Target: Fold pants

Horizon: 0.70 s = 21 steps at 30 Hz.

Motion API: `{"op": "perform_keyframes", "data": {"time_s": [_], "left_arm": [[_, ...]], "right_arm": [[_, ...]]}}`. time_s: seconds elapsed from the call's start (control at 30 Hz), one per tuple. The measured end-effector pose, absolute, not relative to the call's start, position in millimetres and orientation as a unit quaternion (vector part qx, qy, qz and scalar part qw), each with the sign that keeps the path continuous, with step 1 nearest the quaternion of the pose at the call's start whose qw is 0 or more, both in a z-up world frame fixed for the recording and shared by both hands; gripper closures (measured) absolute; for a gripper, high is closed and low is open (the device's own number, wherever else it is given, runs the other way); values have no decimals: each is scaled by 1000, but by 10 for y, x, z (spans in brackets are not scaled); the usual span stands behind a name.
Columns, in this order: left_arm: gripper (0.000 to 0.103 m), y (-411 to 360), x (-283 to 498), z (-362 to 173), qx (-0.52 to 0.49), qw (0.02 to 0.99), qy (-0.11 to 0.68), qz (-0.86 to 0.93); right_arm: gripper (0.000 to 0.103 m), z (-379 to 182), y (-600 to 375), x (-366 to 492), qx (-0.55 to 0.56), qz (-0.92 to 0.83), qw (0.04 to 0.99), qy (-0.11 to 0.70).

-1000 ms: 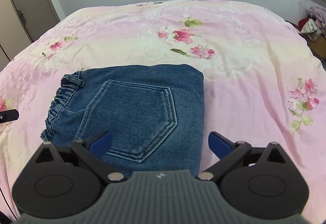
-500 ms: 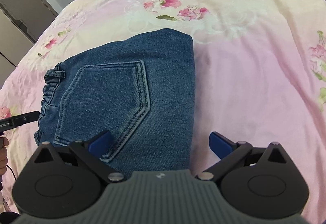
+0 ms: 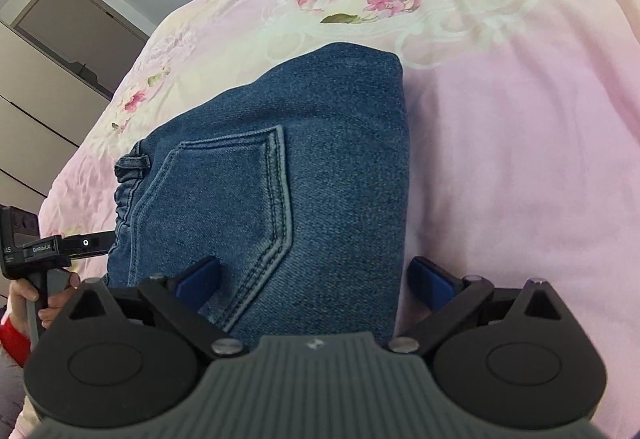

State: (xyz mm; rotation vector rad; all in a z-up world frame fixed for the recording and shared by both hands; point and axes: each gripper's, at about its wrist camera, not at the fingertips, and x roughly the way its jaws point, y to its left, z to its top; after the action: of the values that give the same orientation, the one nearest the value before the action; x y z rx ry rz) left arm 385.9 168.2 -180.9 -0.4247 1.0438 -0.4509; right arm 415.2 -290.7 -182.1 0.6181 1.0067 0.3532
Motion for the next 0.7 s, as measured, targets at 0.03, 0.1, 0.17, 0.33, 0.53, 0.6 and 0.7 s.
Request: {"op": "perform_keyframes", "data": {"time_s": [0.03, 0.1, 0.17, 0.33, 0.53, 0.6, 0.7], "left_arm": [[0, 1706, 3865, -1832, -218, 816, 489, -216], [0, 1746, 3857, -1869, -249, 806, 490, -221], [2, 1802, 3829, -1867, -275, 793, 492, -232], [0, 1745, 3846, -1756, -301, 786, 477, -251], [0, 1256, 4003, -1744, -179, 827, 493, -204], [0, 1274, 4050, -1869, -183, 821, 504, -198], [0, 1316, 4044, -1948, -223, 809, 509, -190]], "right_arm": [[16, -1839, -2924, 4168, 299, 170, 814, 469], [21, -1861, -2955, 4171, 316, 176, 808, 465], [23, -1861, -2987, 4148, 321, 183, 805, 464], [31, -1911, -3147, 4021, 362, 196, 787, 460], [30, -1974, -3139, 4020, 385, 197, 782, 449], [31, -2009, -3129, 4032, 389, 201, 781, 445], [38, -2059, -3106, 4016, 396, 200, 783, 436]]}}
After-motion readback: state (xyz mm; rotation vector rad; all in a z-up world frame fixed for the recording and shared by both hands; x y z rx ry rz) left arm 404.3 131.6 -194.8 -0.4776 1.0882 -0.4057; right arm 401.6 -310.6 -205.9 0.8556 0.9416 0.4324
